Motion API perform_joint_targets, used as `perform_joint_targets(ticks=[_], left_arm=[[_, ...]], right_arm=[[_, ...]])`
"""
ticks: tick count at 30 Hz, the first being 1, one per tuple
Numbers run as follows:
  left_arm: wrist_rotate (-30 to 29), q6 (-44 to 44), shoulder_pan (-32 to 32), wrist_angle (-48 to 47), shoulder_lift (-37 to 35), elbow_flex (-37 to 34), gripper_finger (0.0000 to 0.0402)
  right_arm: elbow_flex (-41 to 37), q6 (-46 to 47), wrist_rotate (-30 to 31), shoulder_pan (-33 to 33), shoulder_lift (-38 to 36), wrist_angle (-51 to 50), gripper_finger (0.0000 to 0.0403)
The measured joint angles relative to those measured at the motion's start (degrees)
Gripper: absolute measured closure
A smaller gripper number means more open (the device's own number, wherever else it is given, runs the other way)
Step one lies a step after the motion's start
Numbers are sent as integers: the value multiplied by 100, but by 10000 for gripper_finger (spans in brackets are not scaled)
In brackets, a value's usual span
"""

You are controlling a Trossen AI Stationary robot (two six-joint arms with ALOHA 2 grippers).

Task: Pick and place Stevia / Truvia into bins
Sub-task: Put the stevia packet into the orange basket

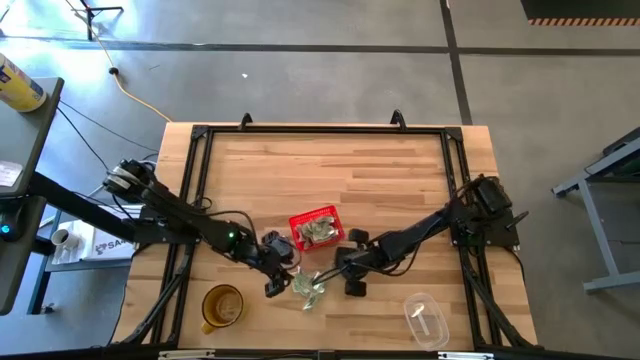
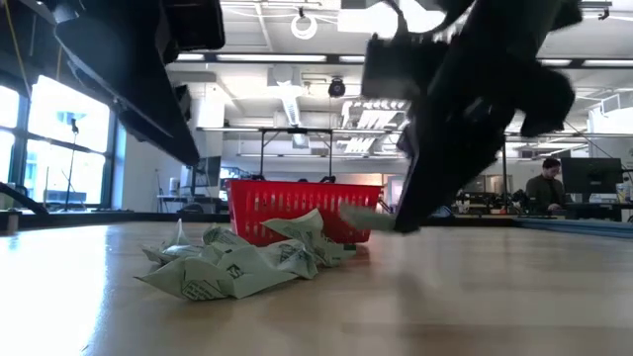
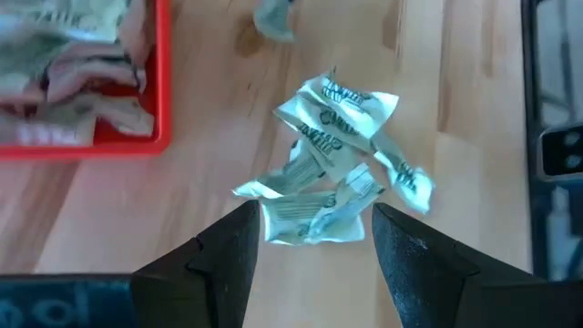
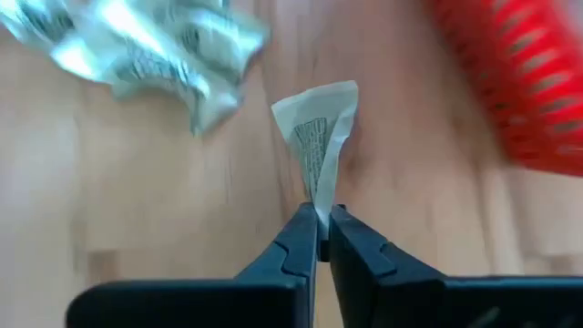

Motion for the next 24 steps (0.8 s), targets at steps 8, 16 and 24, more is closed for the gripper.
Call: perform_joint_targets(ticks=[8,16,24], left_arm=[[-31,1857,0,206,88,0,153],[-38,1804,0,125,88,0,153],[-27,1605,0,57,88,0,153]], right_arm=[[11,461,379,263,-440,-750,392],[13,273,691,-193,-917,-607,399],[22,-529,-1077,-1586,-817,545,382]])
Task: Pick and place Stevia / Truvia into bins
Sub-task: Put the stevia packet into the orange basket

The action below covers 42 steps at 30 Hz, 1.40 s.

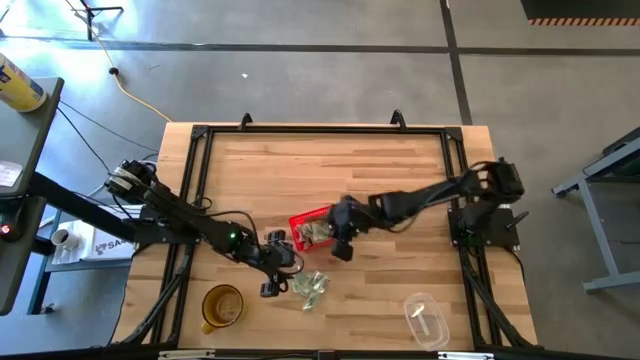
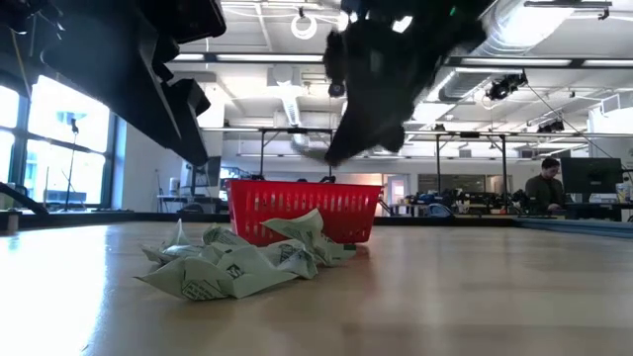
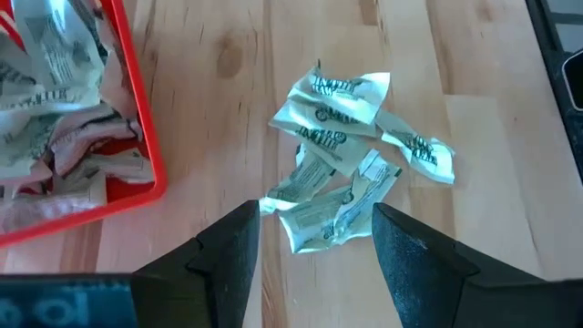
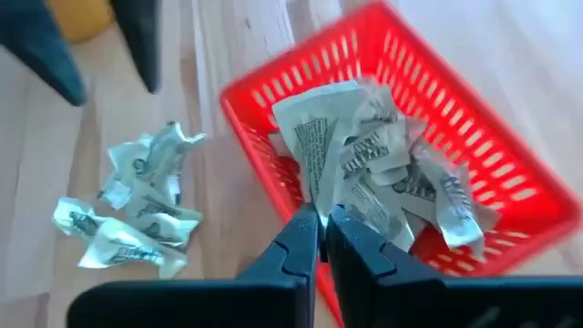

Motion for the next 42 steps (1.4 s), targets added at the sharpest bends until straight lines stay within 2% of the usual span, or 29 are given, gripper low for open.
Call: perform_joint_targets(ticks=[4,9,13,17,20,23,29,36,42], left_arm=[[0,-1,0,8,0,0,153],[2,223,0,-36,0,0,153],[128,1052,0,21,8,0,153],[346,2089,4,287,230,2,153],[407,2593,17,715,515,7,153],[412,2724,139,812,796,40,153],[516,2716,522,838,929,116,179],[1321,2718,754,790,929,111,244],[1184,2722,676,677,940,112,250]], right_arm=[[-7,300,-447,-294,159,132,342],[-4,549,-696,-356,-5,137,255],[-4,655,-860,-167,-274,-91,186],[-4,744,-552,246,-504,-768,145],[-2,955,-106,574,-600,-1239,136],[-2,1268,266,840,-608,-1409,135],[0,1789,596,1174,-593,-1426,134],[0,2107,857,1372,-593,-1451,134],[0,2149,951,1396,-593,-1472,135]])
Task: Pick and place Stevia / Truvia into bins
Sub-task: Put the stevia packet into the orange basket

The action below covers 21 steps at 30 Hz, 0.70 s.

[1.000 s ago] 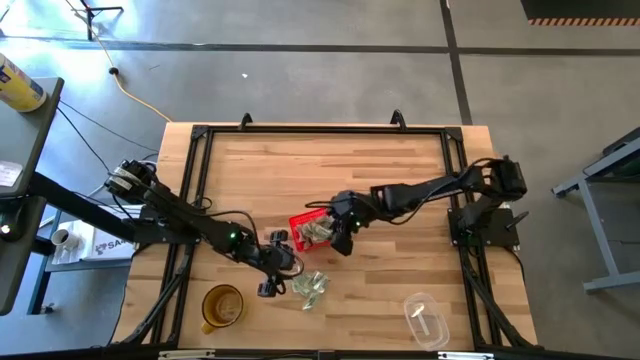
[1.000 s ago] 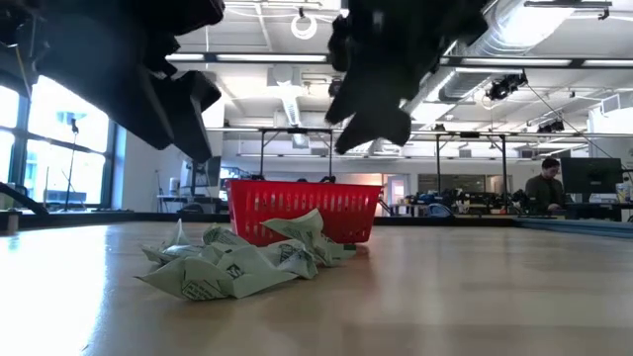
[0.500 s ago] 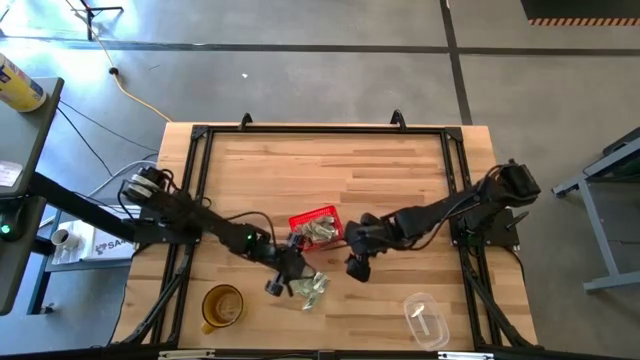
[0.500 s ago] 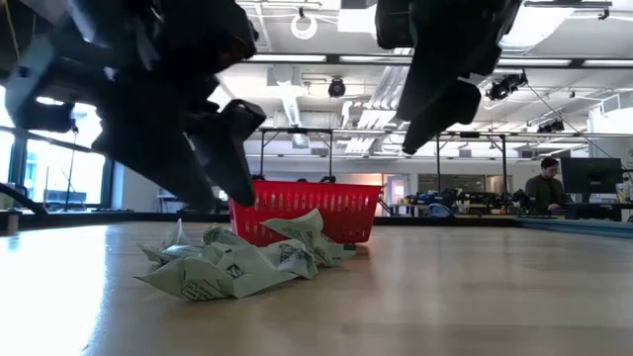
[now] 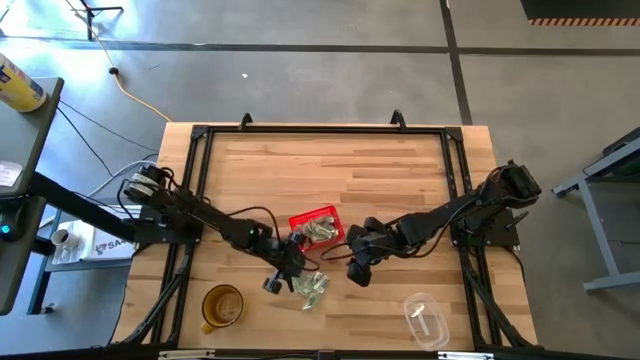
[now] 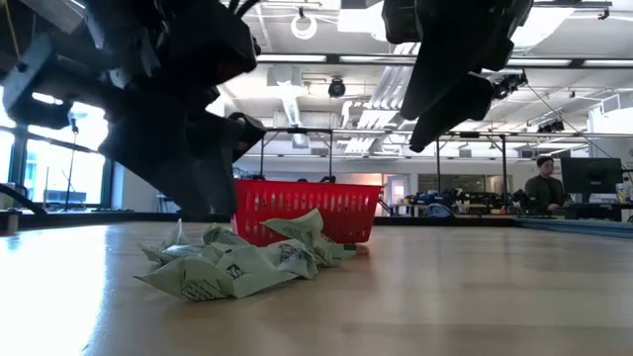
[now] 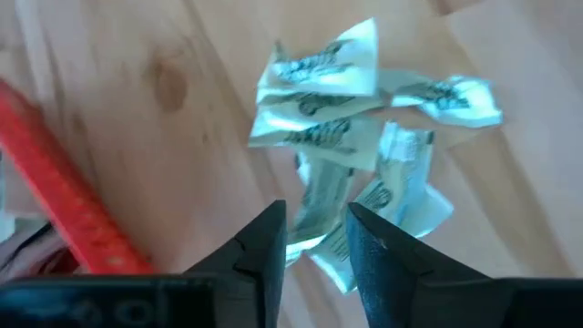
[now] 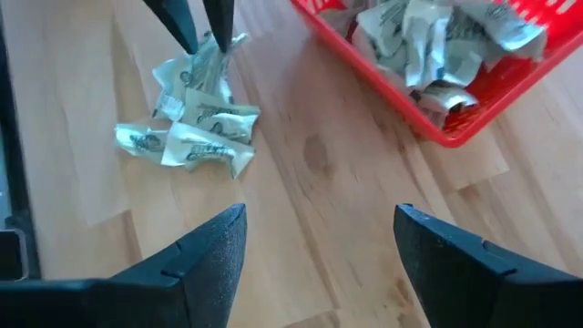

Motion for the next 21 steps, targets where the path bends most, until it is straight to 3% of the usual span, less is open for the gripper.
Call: perform_joint_targets(ticks=[5,10,14,19,21], left_arm=[[-152,0,1,-20,171,-1,233],[14,-2,1,14,342,11,248],[-23,-21,1,-182,352,58,287],[-32,-35,1,-537,354,285,373],[-32,-39,1,-764,354,452,379]], right_arm=[[0,-70,198,-22,0,0,135],[0,-81,193,-22,2,-31,135],[0,-58,211,-22,4,-103,135],[0,-57,286,-24,7,-230,135],[0,-57,334,-23,7,-235,135]])
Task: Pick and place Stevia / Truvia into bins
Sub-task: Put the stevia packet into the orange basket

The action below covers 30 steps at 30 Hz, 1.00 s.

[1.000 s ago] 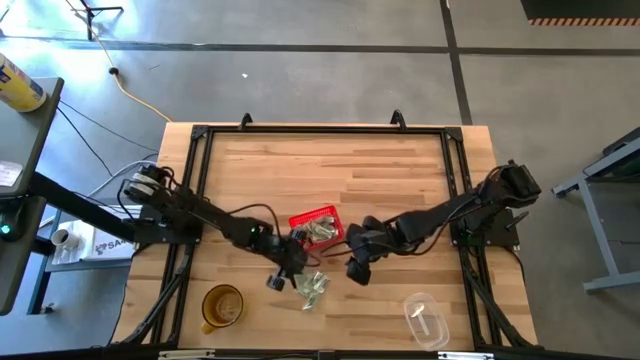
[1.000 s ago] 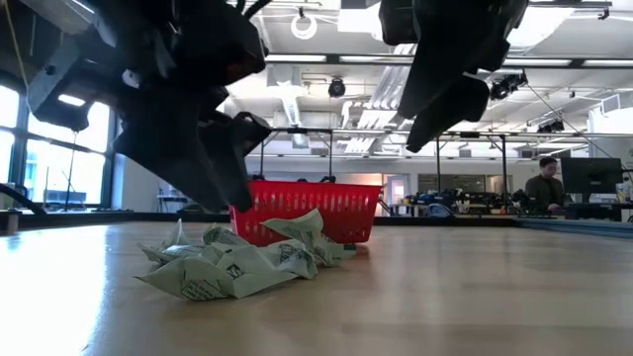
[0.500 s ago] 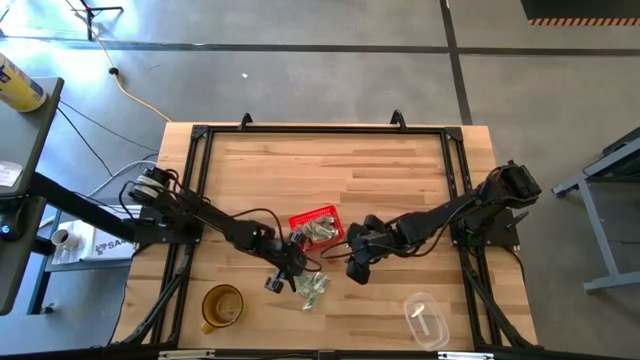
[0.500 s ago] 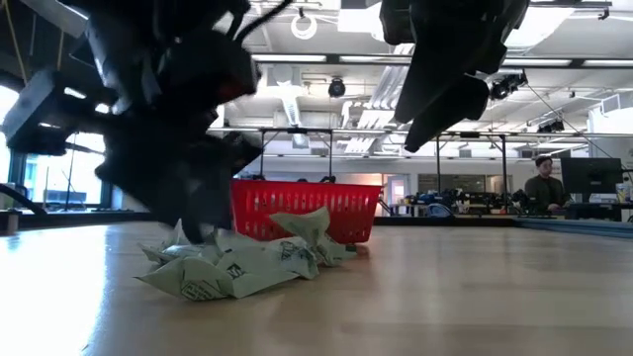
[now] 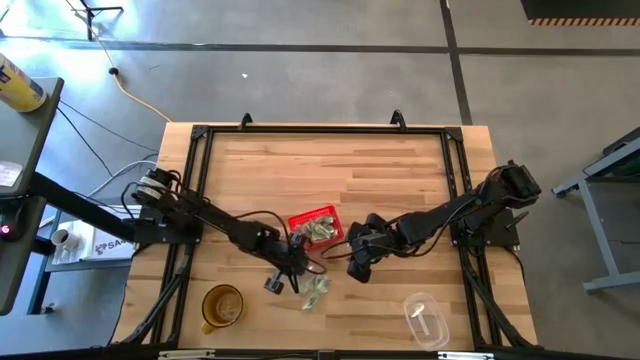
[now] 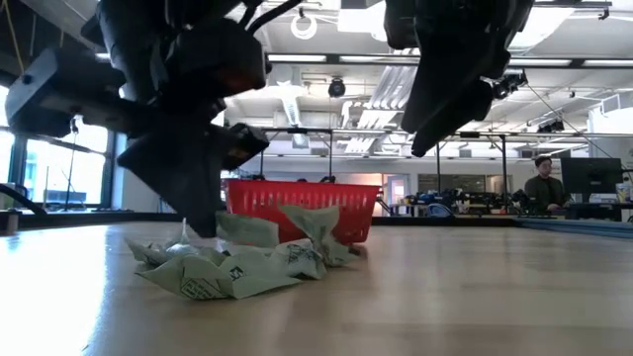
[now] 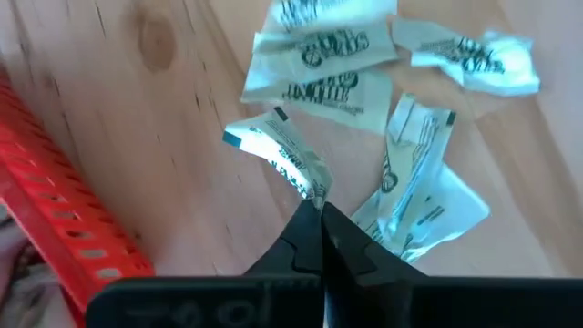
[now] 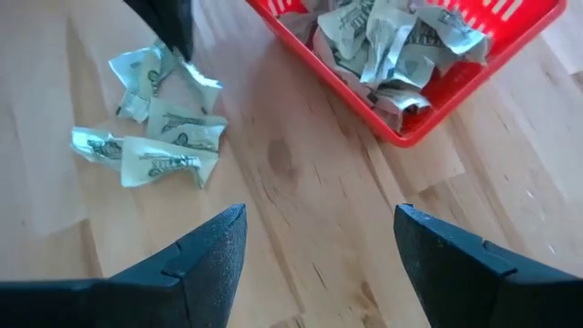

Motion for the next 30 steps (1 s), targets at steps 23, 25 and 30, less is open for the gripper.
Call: perform_joint_targets(ticks=[23,25,30], left_arm=[[-659,-429,1193,-2878,-74,1289,352],[-730,-600,1160,-2862,-76,1274,350],[-1317,-1168,781,-2742,-563,1281,316]], right_arm=[[0,25,133,288,-15,-194,135],[0,89,141,382,-16,-291,134],[0,97,382,647,-17,-402,135]])
